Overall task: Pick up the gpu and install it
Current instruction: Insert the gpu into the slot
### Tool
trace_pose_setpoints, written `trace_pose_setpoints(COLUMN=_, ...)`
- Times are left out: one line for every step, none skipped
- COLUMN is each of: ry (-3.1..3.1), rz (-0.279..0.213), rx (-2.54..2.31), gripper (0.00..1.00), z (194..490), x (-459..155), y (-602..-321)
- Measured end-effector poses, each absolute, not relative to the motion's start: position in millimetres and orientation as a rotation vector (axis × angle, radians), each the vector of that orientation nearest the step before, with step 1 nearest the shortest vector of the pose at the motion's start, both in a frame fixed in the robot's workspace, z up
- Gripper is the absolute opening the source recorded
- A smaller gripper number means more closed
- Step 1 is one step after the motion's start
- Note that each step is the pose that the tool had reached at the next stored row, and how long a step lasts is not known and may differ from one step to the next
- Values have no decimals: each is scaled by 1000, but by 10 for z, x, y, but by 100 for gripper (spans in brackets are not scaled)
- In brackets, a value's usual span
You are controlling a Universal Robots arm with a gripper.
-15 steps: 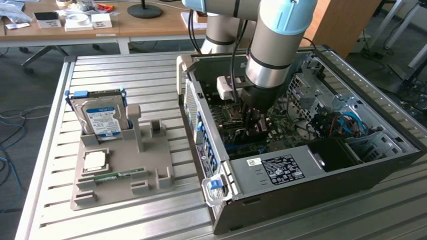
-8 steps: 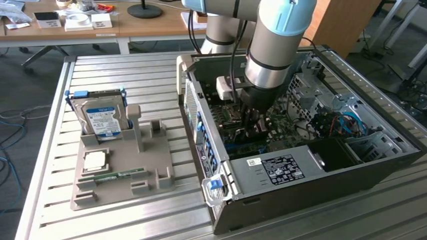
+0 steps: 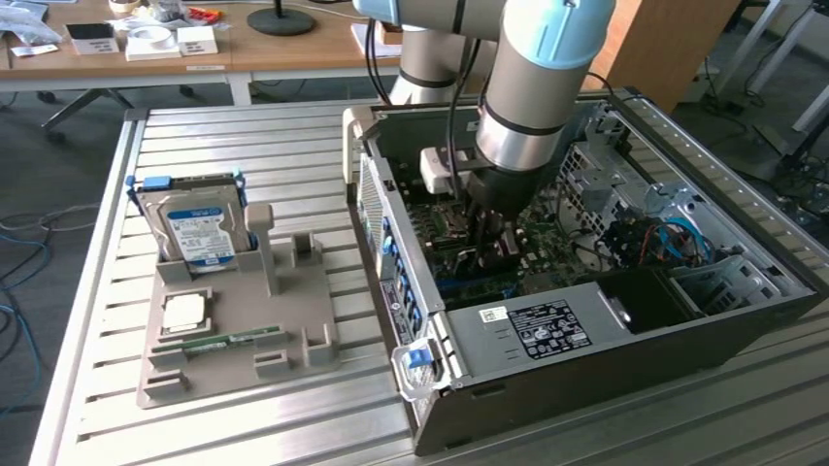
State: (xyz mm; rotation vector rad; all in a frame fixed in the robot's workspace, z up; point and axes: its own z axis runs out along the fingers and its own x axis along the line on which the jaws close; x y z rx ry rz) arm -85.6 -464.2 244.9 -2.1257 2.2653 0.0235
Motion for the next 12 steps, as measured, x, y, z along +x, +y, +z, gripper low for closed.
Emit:
trace_pose_setpoints(ry=2265, rz=24, rx=-2126, gripper=40, z=2451, x=-856, y=-4641)
trace_pose_setpoints(ry=2265, rz=23, rx=-2126, gripper=40, z=2455, x=-856, y=-4639)
trace_pose_setpoints(ry=2265, rz=23, rx=-2126, gripper=40, z=2456, x=-857, y=-4638)
trace_pose_setpoints(ry=2265, rz=23, rx=-2125, gripper=40, z=2456, x=-857, y=-4635)
trace_pose_setpoints(ry=2265, rz=24, rx=-2125, gripper=40, z=2456, x=-857, y=-4630)
trace_pose_setpoints(ry=2265, rz=24, rx=-2125, gripper=40, z=2456, x=-857, y=-4629)
trace_pose_setpoints(ry=2265, rz=24, rx=-2125, gripper=40, z=2456, x=-857, y=-4629)
trace_pose_setpoints(ry=2265, rz=24, rx=-2125, gripper=40, z=2456, x=-857, y=-4629)
trace_pose_setpoints(ry=2265, rz=24, rx=-2125, gripper=40, z=2456, x=-857, y=-4629)
trace_pose_setpoints(ry=2265, rz=24, rx=-2126, gripper=40, z=2456, x=-857, y=-4629)
trace_pose_setpoints(ry=2265, rz=24, rx=-2126, gripper=40, z=2456, x=-857, y=-4629)
trace_pose_setpoints(ry=2265, rz=24, rx=-2125, gripper=40, z=2456, x=-857, y=-4629)
